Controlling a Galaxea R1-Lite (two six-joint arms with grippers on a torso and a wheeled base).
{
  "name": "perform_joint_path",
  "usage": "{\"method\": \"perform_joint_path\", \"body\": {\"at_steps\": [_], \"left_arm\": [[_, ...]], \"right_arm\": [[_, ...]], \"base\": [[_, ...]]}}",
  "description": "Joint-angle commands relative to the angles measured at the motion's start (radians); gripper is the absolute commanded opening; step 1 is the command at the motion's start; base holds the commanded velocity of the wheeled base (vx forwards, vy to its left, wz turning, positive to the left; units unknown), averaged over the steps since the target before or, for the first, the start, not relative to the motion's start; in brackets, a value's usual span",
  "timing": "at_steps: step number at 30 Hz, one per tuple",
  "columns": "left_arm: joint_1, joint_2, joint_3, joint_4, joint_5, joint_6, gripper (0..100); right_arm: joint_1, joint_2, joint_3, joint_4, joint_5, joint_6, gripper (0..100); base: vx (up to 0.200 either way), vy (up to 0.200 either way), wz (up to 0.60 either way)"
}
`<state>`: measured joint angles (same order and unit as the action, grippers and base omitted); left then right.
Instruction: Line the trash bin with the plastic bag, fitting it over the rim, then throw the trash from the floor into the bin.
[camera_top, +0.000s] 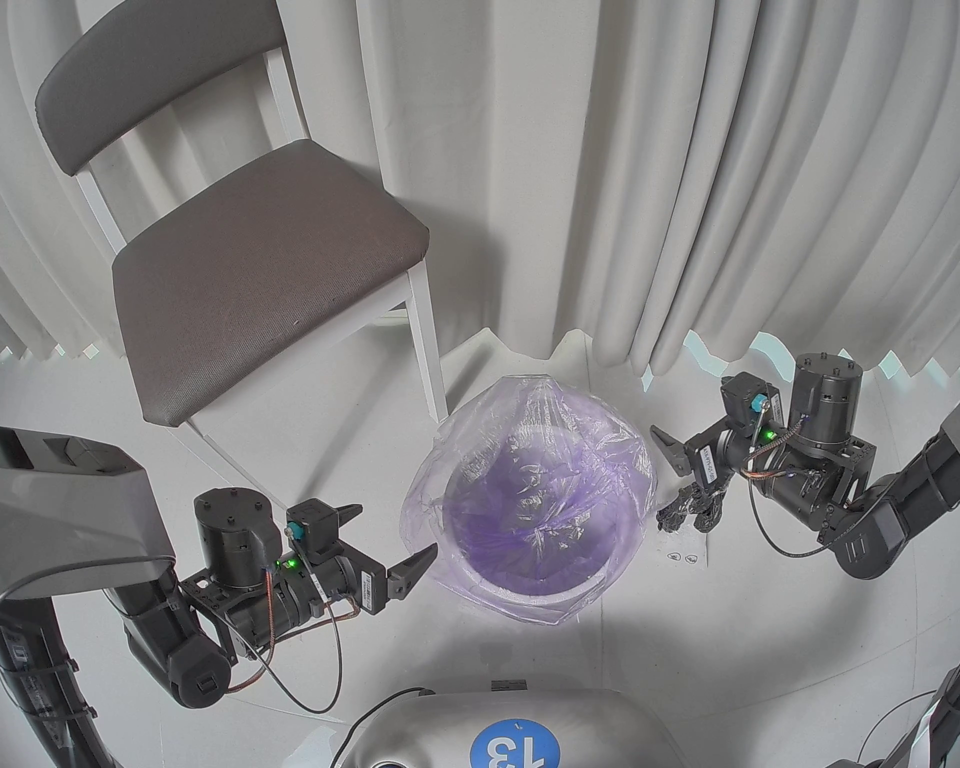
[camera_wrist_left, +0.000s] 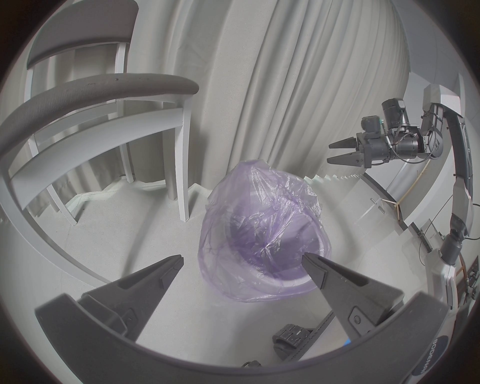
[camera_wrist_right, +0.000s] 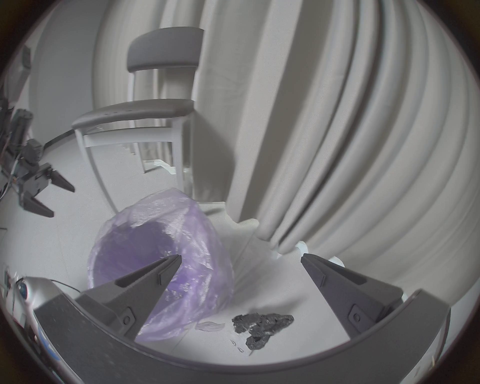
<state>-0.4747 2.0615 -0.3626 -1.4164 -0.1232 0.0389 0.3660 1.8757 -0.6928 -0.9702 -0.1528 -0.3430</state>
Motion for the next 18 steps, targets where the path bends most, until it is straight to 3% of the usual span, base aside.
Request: {"method": "perform_joint_path", "body": {"at_steps": [1,4,6,11,18], "left_arm": [[-0.048,0.005,-0.033,0.005,0.050,0.004,100],[-0.035,0.005,-0.125,0.060,0.073,0.006,100],[-0.021,-0.009,-0.199,0.160,0.073,0.006,100],[-0.025,-0.026,-0.361,0.428,0.076,-0.002,100],[0.005,0.043,-0.470,0.563,0.100,-0.005,100]], "right_arm": [[-0.007,-0.046,0.021,0.048,0.016,0.062,100],[0.028,-0.046,-0.033,0.110,0.153,0.113,100],[0.036,-0.043,-0.100,0.208,0.199,0.113,100],[0.085,0.006,-0.246,0.424,0.223,0.104,100],[0.077,0.212,-0.356,0.427,0.213,-0.010,100]], "base": [[0.000,0.000,0.00],[0.000,0.000,0.00],[0.000,0.000,0.00],[0.000,0.000,0.00],[0.000,0.000,0.00]]}}
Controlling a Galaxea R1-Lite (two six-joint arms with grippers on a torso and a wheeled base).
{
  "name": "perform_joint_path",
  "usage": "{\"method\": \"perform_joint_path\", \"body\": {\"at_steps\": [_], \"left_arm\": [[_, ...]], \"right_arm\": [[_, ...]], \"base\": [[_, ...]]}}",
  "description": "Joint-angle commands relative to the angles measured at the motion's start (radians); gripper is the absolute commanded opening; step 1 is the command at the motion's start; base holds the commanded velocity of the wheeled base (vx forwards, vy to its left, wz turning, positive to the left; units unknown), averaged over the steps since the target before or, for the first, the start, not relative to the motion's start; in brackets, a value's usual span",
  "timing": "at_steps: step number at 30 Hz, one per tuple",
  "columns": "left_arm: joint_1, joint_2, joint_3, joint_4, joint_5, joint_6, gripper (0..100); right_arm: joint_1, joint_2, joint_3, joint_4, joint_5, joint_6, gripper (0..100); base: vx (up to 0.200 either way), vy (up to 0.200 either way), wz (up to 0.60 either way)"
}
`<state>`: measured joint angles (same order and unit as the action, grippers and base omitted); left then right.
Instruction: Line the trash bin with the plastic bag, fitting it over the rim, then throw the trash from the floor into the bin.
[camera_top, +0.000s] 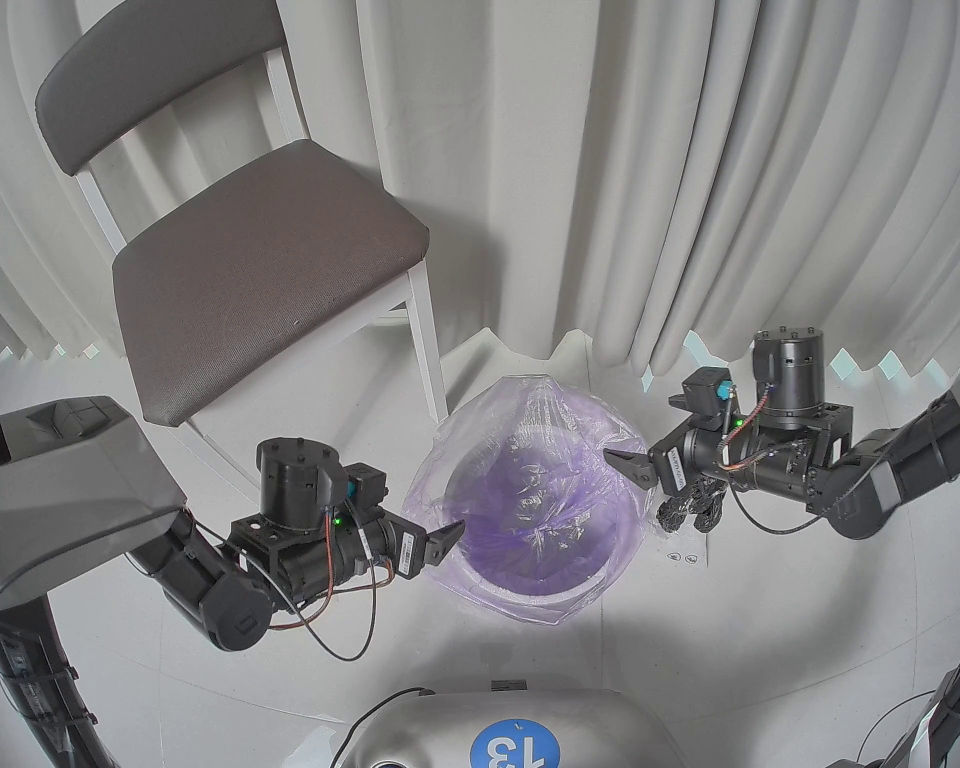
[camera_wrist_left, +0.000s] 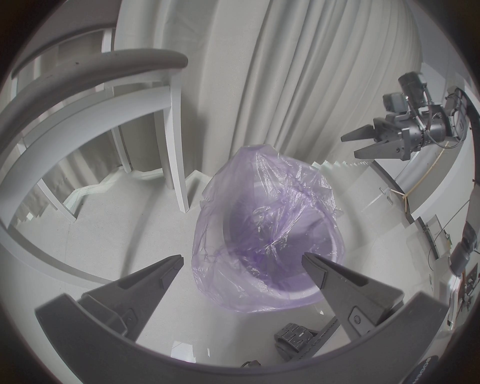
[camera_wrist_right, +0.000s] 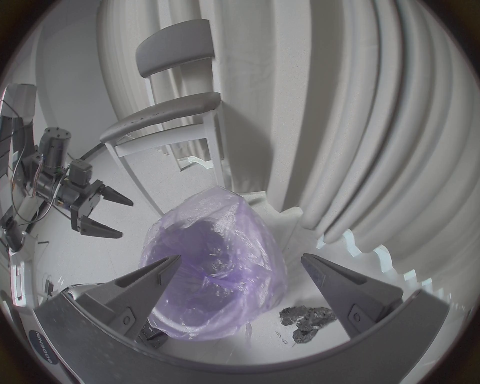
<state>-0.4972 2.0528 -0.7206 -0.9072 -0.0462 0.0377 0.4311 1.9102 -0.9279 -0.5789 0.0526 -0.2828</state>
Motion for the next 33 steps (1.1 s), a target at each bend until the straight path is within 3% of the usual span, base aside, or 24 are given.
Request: {"method": "perform_joint_path", "body": {"at_steps": [1,19,24,33], "left_arm": [[0.031,0.060,-0.117,0.051,0.026,-0.004,100],[0.077,0.260,-0.306,0.019,0.062,-0.033,100],[0.082,0.302,-0.361,-0.027,0.127,-0.038,100],[0.111,0.320,-0.365,-0.032,0.127,-0.038,100]], "right_arm": [[0.008,0.191,-0.134,0.034,0.004,-0.075,100],[-0.147,0.352,-0.338,0.001,0.000,-0.070,100],[-0.170,0.371,-0.371,0.001,0.001,-0.069,100],[-0.189,0.385,-0.397,-0.001,0.007,-0.069,100]], "base": [[0.000,0.000,0.00],[0.000,0.000,0.00],[0.000,0.000,0.00],[0.000,0.000,0.00]]}}
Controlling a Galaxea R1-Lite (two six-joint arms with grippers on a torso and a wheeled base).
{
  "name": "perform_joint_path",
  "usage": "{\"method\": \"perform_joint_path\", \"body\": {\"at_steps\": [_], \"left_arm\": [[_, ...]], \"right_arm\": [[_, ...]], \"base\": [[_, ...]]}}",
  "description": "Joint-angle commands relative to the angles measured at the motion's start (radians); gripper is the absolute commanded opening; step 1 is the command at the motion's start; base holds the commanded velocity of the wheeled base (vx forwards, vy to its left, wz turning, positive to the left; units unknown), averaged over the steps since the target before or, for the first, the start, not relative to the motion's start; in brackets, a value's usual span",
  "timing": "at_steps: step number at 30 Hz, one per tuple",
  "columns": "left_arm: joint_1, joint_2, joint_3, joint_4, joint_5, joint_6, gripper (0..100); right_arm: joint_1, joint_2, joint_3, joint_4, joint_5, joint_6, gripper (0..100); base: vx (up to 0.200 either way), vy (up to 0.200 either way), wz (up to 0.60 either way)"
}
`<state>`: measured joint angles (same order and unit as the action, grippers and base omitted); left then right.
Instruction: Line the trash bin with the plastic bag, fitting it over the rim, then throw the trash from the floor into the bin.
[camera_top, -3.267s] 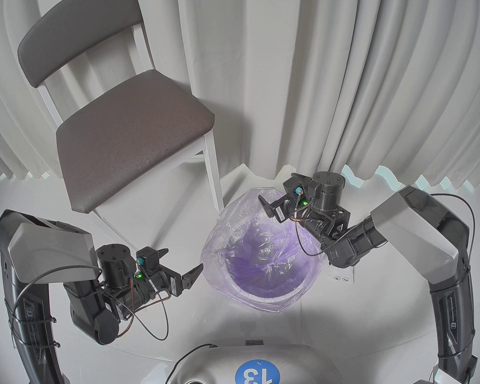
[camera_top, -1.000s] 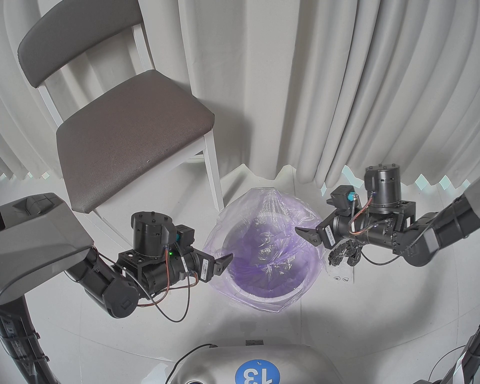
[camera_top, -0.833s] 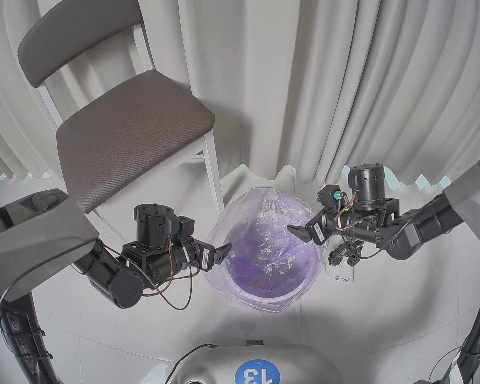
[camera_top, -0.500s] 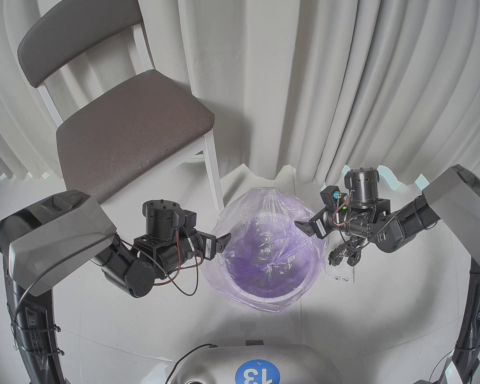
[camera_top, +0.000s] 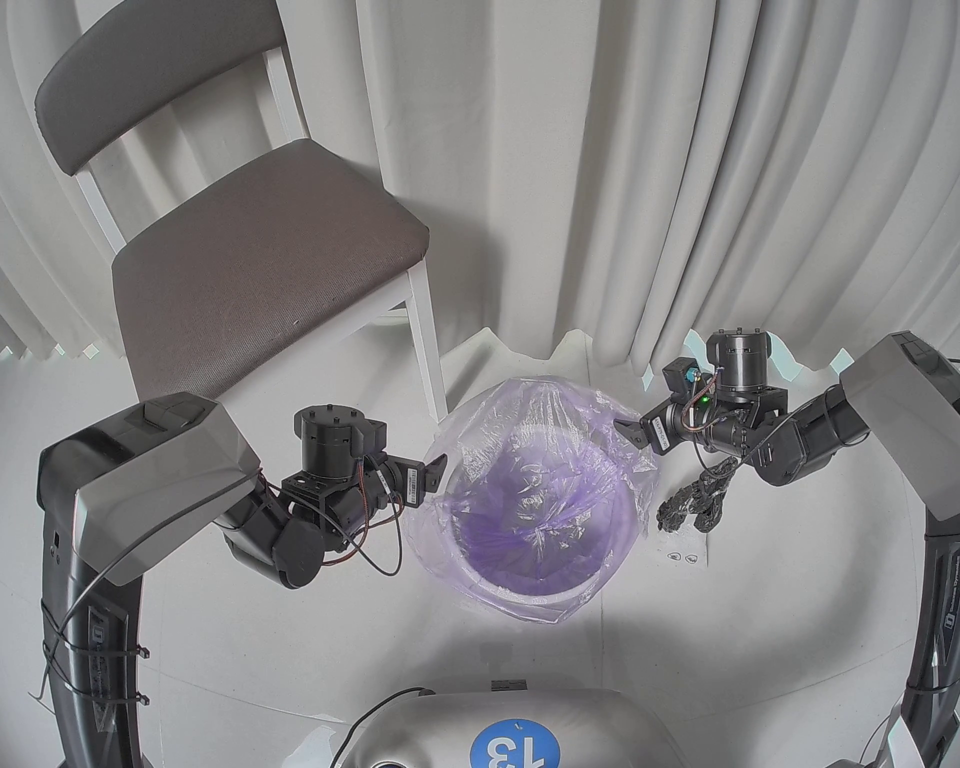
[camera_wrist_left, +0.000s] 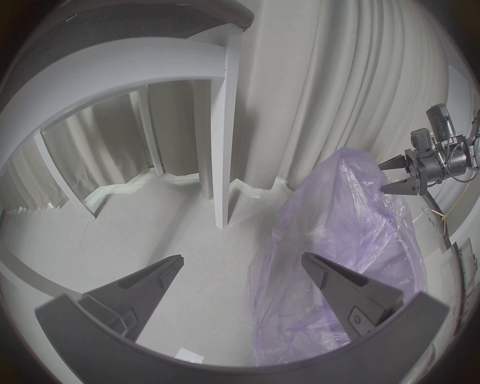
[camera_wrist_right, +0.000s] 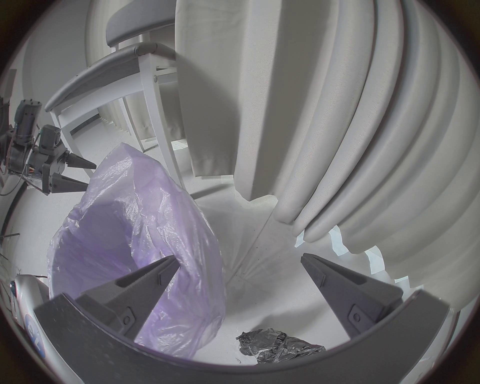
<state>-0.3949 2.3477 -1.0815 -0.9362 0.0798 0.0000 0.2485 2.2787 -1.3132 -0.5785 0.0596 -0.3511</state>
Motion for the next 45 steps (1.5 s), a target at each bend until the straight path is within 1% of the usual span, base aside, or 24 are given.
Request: {"method": "perform_joint_path", "body": {"at_steps": [1,8,15,23,34,41,45], "left_arm": [[0.010,0.032,-0.006,-0.003,0.002,0.000,100],[0.019,0.070,-0.037,0.007,0.003,0.002,100],[0.036,0.116,-0.084,0.013,0.005,0.003,100],[0.048,0.139,-0.100,0.013,0.003,0.003,100],[0.034,0.148,-0.040,-0.004,0.003,0.003,100],[0.027,0.147,0.038,-0.043,0.006,0.015,100],[0.022,0.156,0.087,-0.072,0.008,0.057,100]], "right_arm": [[-0.008,0.019,-0.017,-0.001,0.000,0.000,100],[-0.020,0.068,-0.058,0.003,0.003,0.001,100],[-0.028,0.140,-0.149,0.019,0.003,0.078,100],[-0.034,0.180,-0.161,0.020,0.006,0.083,100],[-0.035,0.217,-0.135,0.011,0.006,0.098,100],[-0.035,0.234,-0.123,0.005,0.006,0.098,100],[-0.034,0.255,-0.120,-0.003,0.005,0.099,100]], "base": [[0.000,0.000,0.00],[0.000,0.000,0.00],[0.000,0.000,0.00],[0.000,0.000,0.00],[0.000,0.000,0.00],[0.000,0.000,0.00],[0.000,0.000,0.00]]}}
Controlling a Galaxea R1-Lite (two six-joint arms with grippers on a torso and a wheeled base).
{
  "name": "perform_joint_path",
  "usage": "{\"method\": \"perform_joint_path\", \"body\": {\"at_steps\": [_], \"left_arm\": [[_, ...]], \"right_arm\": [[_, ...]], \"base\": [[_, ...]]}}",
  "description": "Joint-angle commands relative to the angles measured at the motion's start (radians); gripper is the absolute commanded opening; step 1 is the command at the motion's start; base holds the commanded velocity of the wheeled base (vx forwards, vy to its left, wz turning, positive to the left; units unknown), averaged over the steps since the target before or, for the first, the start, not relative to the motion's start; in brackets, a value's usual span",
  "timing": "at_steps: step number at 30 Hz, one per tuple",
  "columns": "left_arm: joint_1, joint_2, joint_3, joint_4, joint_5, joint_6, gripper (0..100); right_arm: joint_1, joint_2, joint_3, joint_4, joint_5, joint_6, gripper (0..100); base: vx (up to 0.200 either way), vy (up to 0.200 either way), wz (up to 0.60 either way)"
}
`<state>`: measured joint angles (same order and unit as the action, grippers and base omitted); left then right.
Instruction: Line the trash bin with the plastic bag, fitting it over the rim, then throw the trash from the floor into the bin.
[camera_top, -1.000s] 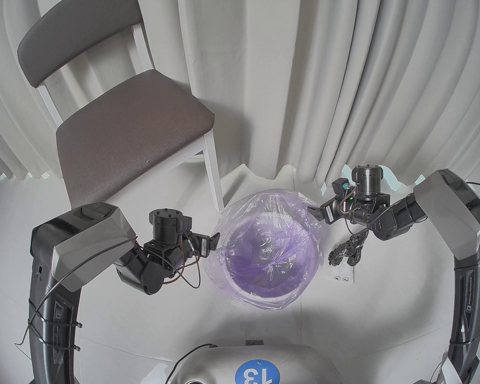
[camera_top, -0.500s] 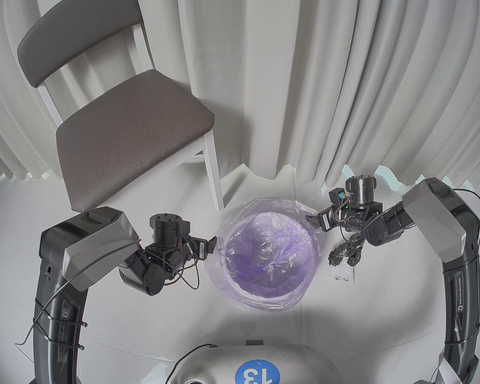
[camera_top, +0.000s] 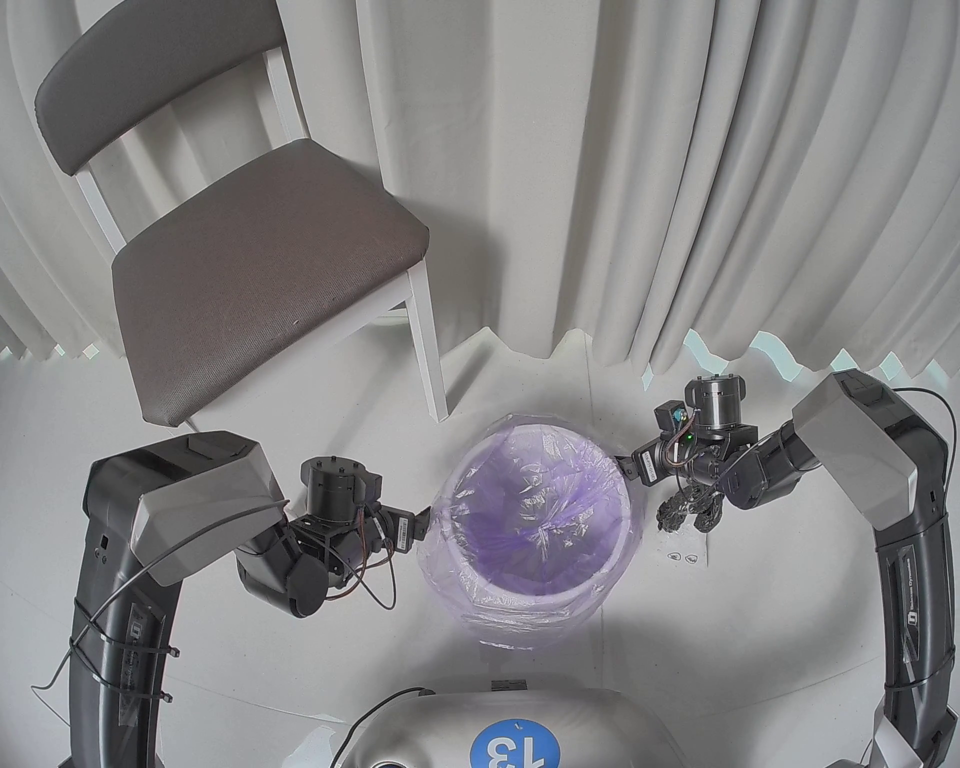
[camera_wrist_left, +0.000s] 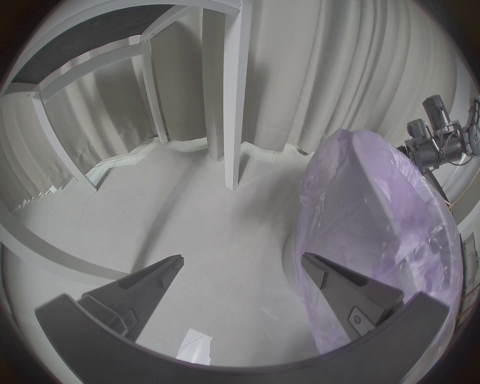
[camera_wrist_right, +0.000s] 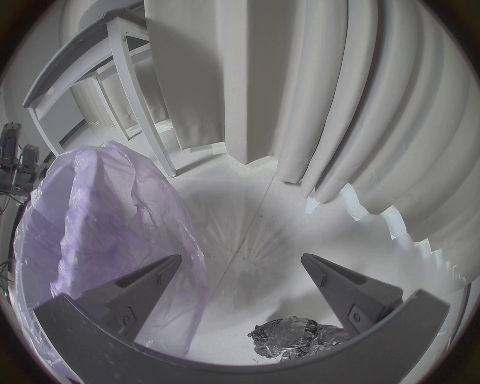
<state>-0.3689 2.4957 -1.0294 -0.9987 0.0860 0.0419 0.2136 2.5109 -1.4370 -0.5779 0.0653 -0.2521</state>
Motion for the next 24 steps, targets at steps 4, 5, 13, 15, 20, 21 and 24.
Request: {"method": "perform_joint_path", "body": {"at_steps": [4,5,13,15,20,21,24], "left_arm": [[-0.005,0.037,0.040,-0.029,0.003,0.044,100],[-0.005,0.049,0.040,-0.054,0.003,0.053,100],[-0.016,0.103,0.020,-0.070,0.003,0.064,100],[-0.016,0.117,0.006,-0.074,0.003,0.067,100],[-0.010,0.092,0.029,-0.092,0.034,0.067,100],[-0.007,0.074,0.046,-0.100,0.034,0.069,100],[0.002,0.029,0.095,-0.113,0.034,0.069,100]], "right_arm": [[0.003,0.039,0.004,-0.013,-0.002,0.001,100],[0.001,0.045,0.007,-0.019,-0.002,0.001,100],[0.004,0.075,-0.002,-0.031,-0.002,0.004,100],[0.006,0.091,-0.008,-0.033,-0.002,0.005,100],[-0.002,0.077,0.021,-0.065,-0.005,0.004,100],[-0.003,0.060,0.036,-0.069,-0.007,-0.003,100],[-0.008,-0.023,0.095,-0.073,-0.005,-0.009,100]], "base": [[0.000,0.000,0.00],[0.000,0.000,0.00],[0.000,0.000,0.00],[0.000,0.000,0.00],[0.000,0.000,0.00],[0.000,0.000,0.00],[0.000,0.000,0.00]]}}
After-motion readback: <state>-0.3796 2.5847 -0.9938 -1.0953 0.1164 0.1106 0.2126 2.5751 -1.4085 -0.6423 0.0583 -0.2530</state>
